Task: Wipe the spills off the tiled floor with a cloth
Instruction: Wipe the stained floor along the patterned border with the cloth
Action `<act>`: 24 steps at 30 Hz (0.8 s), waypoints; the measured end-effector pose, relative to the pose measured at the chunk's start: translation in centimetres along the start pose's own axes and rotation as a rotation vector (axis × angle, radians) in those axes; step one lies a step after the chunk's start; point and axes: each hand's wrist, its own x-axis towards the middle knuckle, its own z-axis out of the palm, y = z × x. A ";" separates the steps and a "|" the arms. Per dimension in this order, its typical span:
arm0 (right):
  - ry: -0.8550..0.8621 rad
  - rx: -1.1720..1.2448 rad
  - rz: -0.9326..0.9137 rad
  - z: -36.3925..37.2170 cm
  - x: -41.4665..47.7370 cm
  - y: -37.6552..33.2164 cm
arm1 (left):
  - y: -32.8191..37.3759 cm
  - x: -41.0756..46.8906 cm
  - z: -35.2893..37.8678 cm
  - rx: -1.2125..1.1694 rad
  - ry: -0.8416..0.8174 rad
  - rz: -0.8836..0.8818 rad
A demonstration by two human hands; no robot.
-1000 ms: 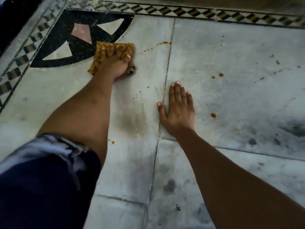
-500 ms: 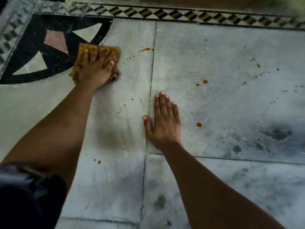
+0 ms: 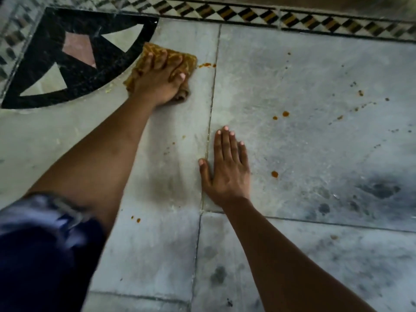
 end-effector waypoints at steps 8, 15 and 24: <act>-0.011 0.004 0.013 -0.1 0.1 0.0 | 4.6 -3.6 2.7 0.094 0.081 0.335; -0.017 0.009 0.007 0.0 0.1 0.1 | 4.5 2.2 0.7 -0.022 0.055 0.053; 0.003 0.015 0.014 0.0 0.0 0.0 | 2.1 -5.6 3.0 0.132 0.088 0.294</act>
